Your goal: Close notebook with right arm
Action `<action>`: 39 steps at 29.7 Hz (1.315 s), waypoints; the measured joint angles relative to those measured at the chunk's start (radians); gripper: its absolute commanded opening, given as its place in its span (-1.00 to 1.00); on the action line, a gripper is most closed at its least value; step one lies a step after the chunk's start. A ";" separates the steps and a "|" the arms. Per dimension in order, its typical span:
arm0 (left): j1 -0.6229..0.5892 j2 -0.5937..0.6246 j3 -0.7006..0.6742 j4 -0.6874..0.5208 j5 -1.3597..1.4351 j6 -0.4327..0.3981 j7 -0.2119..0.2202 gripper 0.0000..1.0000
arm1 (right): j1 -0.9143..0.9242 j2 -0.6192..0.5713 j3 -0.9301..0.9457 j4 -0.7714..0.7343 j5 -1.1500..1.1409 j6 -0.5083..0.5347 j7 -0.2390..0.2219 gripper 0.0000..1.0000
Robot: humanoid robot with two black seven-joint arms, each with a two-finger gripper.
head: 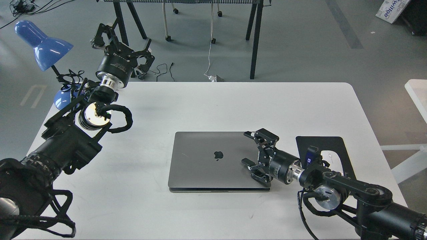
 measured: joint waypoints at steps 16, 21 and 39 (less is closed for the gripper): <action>0.000 0.000 0.000 0.000 0.000 0.000 0.000 1.00 | -0.019 0.026 -0.002 -0.034 -0.009 0.000 0.000 1.00; 0.000 0.000 0.000 -0.001 0.000 0.000 0.000 1.00 | -0.024 0.030 -0.006 -0.034 -0.011 0.000 0.003 1.00; 0.000 0.001 0.002 0.000 0.000 0.000 0.000 1.00 | 0.054 0.020 0.696 -0.021 0.019 0.046 -0.043 1.00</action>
